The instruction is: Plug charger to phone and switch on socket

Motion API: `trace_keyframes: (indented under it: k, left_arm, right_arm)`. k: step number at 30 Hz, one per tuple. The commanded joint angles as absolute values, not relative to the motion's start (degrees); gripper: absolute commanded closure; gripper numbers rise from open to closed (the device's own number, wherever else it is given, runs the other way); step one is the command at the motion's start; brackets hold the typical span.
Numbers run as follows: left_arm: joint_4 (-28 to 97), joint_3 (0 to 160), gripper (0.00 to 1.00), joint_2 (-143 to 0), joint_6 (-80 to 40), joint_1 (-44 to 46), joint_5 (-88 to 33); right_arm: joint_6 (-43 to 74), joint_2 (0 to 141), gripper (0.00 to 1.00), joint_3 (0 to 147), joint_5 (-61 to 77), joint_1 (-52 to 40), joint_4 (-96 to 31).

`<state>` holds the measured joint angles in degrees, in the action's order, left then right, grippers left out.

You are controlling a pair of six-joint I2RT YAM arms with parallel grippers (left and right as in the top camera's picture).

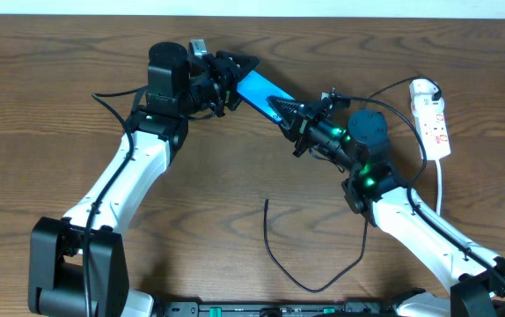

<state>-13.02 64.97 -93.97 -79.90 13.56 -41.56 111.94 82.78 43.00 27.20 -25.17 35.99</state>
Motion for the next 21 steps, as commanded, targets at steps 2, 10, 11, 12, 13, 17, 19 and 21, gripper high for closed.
trace_keyframes:
  k: [2,10,11,12,13,17,19,21]
  left_arm:
    - [-13.0,66.9,0.49,-92.7,-79.8,13.5,-41.1]
    - [-13.0,66.9,0.6,-92.7,-79.8,13.6,-41.1]
    - [-13.0,66.9,0.61,-92.7,-79.8,13.7,-41.1]
    - [-13.0,66.9,0.61,-92.7,-79.8,13.8,-41.1]
    - [-13.0,66.9,0.62,-92.7,-79.8,13.9,-41.1]
    - [-13.0,66.9,0.62,-92.7,-79.8,14.2,-41.0]
    - [-13.0,66.9,0.62,-92.7,-79.8,14.2,-40.8]
    - [-13.0,66.9,0.62,-92.7,-79.8,14.2,-40.6]
  right_arm:
    - [110.9,82.4,0.99,43.8,26.9,-25.8,37.0]
    - [108.1,82.4,0.99,43.8,26.9,-25.8,38.5]
    - [108.1,82.4,0.99,43.8,26.9,-25.8,38.5]
    - [108.1,82.4,0.99,43.8,26.9,-25.9,38.5]
    - [108.1,82.4,0.99,43.8,26.9,-25.9,38.4]
    - [108.1,82.4,0.99,43.8,26.9,-25.9,38.4]
    - [108.1,82.4,0.99,43.8,26.9,-25.9,38.4]
    - [108.1,82.4,0.99,43.8,26.9,-25.9,38.4]
